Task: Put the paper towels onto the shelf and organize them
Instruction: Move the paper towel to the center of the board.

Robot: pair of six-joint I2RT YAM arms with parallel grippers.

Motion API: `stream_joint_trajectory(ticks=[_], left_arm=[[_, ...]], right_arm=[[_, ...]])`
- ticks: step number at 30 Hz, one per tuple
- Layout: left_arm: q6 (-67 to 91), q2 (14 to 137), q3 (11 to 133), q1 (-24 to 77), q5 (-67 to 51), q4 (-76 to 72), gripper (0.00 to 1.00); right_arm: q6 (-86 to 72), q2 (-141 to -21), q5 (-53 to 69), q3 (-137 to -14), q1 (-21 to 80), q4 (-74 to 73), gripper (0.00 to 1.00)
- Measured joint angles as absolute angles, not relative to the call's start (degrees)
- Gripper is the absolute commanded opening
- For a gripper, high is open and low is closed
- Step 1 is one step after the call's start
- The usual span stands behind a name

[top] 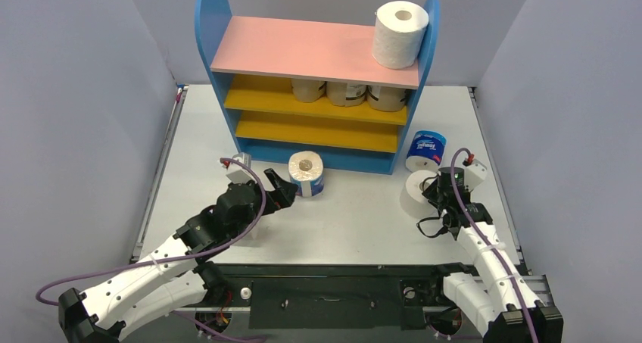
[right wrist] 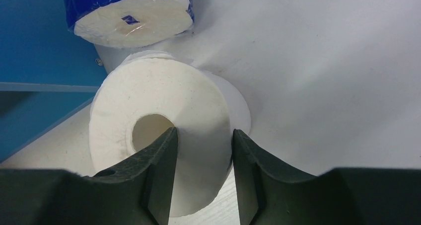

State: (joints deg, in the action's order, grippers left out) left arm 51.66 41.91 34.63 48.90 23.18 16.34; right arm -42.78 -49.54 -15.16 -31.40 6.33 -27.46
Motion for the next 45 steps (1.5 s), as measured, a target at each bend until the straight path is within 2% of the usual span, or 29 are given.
stream_joint_trajectory(ticks=[7,14,20,25,26,28,31,33,37,45], left_arm=[[51.81,41.91,34.30,48.88,23.09,16.16,0.97],[51.86,42.96,34.04,48.64,22.90,15.00,0.97],[52.05,43.44,34.02,48.64,22.28,14.72,0.97],[52.34,43.38,33.98,48.64,22.24,14.81,0.97],[52.36,43.29,33.93,48.64,22.24,14.81,0.97],[52.40,42.94,33.65,48.64,22.26,14.85,0.97],[52.51,42.04,32.97,48.62,22.33,15.31,0.97],[52.51,41.60,32.69,48.56,22.52,15.29,0.97],[52.29,41.47,32.60,48.16,22.81,15.29,0.97],[51.68,41.50,32.60,47.11,23.38,15.29,0.97]], right_arm=[[-42.54,-43.55,-13.45,-30.89,9.26,-33.30,0.22],[-45.58,-42.17,-15.27,-31.11,26.24,-37.41,0.22],[-49.45,-50.11,-19.97,-35.18,44.58,-36.91,0.22],[-51.57,-58.85,-22.57,-38.63,50.24,-32.51,0.23],[-51.77,-60.03,-22.76,-39.03,50.72,-31.62,0.24],[-51.94,-61.34,-23.09,-39.46,51.16,-30.48,0.32],[-51.77,-61.82,-23.64,-40.03,51.72,-30.52,0.49],[-51.44,-61.67,-24.75,-40.64,52.07,-31.86,0.54],[-49.69,-60.03,-26.92,-43.99,52.62,-35.24,0.59],[-42.78,-60.27,-28.14,-53.52,56.36,-38.11,0.60]])
